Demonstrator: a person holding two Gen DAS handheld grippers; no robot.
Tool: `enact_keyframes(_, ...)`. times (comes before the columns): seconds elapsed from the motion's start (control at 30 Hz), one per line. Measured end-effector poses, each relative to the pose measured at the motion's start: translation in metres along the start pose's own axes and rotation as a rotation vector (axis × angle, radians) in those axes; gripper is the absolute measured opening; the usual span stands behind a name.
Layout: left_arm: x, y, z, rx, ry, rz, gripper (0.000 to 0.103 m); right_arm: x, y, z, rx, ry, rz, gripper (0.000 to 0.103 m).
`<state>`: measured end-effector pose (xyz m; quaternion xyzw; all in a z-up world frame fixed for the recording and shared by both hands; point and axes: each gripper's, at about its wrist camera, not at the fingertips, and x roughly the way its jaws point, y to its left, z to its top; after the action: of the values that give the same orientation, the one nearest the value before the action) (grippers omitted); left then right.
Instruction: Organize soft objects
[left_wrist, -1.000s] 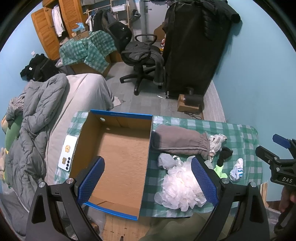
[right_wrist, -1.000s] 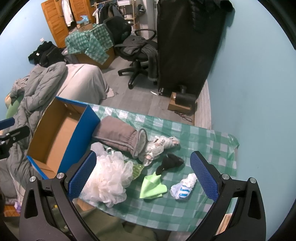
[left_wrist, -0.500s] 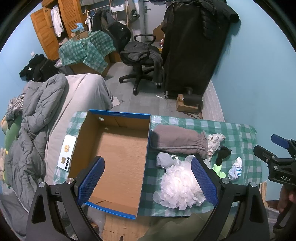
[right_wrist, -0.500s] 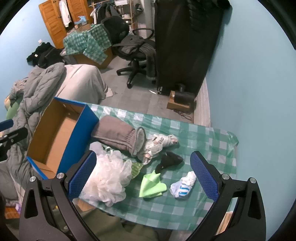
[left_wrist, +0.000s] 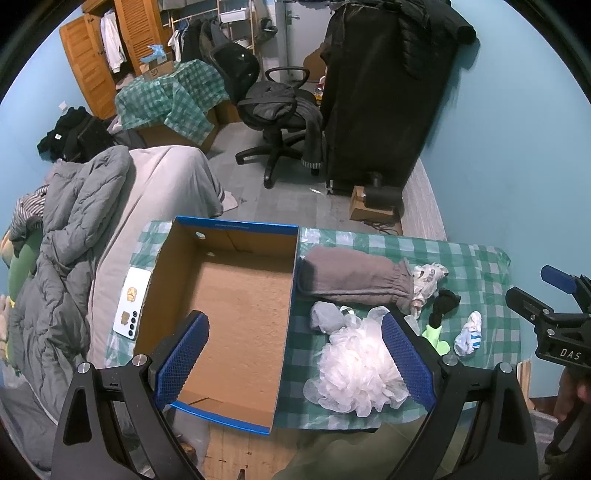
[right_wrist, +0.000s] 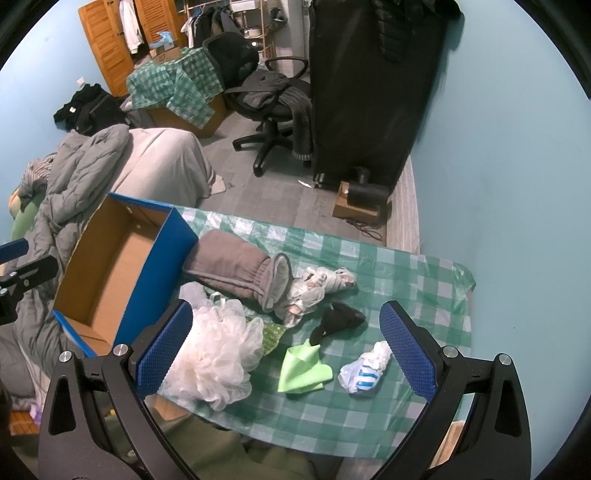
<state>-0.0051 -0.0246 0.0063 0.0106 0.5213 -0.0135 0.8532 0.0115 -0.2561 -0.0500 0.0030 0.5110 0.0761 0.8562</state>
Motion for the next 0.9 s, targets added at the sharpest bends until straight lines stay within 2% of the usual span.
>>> enact_keyframes(0.53, 0.007, -0.007, -0.002, 0.019, 0.024, -0.011, 0.096, -0.001, -0.003, -0.003, 0.005, 0.004, -0.004, 0.1)
enact_keyframes(0.73, 0.015, -0.013, -0.003, 0.037, 0.037, -0.025, 0.096, 0.001, -0.016, -0.01, 0.021, 0.017, -0.007, 0.1)
enact_keyframes(0.9, 0.043, -0.019, -0.01, 0.042, 0.098, -0.036, 0.096, 0.012, -0.03, -0.017, 0.032, 0.04, -0.027, 0.1)
